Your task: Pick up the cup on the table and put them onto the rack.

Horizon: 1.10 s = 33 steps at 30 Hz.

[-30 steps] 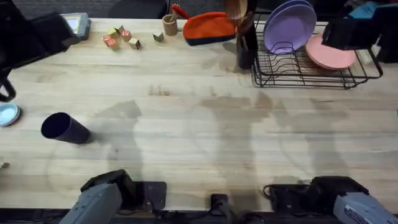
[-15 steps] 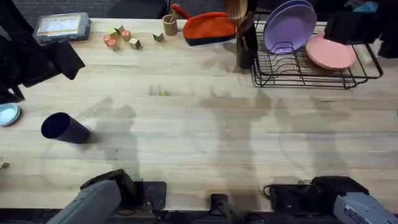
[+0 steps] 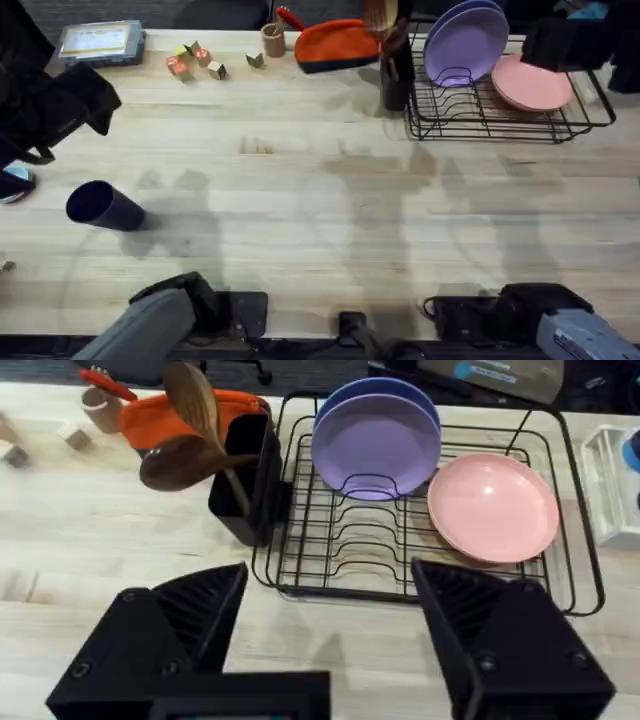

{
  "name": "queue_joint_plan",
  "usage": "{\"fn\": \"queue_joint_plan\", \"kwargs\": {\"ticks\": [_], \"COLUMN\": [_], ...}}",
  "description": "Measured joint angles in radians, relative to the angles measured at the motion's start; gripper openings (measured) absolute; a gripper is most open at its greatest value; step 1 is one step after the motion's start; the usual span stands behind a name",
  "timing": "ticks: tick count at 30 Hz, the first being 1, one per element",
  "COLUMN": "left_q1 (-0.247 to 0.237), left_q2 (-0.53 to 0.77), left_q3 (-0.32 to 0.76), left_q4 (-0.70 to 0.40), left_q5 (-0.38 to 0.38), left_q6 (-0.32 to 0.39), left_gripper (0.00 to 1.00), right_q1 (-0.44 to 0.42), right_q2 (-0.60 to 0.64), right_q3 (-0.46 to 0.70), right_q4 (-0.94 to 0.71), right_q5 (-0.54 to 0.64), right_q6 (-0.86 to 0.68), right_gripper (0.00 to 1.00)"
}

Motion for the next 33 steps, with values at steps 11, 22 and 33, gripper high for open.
{"fn": "queue_joint_plan", "kwargs": {"ticks": [11, 22, 33], "left_q1": [0.000, 0.000, 0.000], "left_q2": [0.013, 0.124, 0.124], "left_q3": [0.000, -0.007, -0.248], "left_q4": [-0.001, 0.018, 0.247], "left_q5": [-0.017, -0.022, -0.023], "left_q6": [-0.038, -0.045, -0.052], "left_gripper": [0.992, 0.993, 0.993], "right_q1": [0.000, 0.000, 0.000], "right_q2": [0.000, 0.000, 0.000], "right_q3": [0.000, 0.000, 0.000], "right_q4": [0.000, 0.000, 0.000], "right_q5": [0.000, 0.000, 0.000], "right_q6": [0.000, 0.000, 0.000], "right_gripper": [0.994, 0.994, 0.994]}}
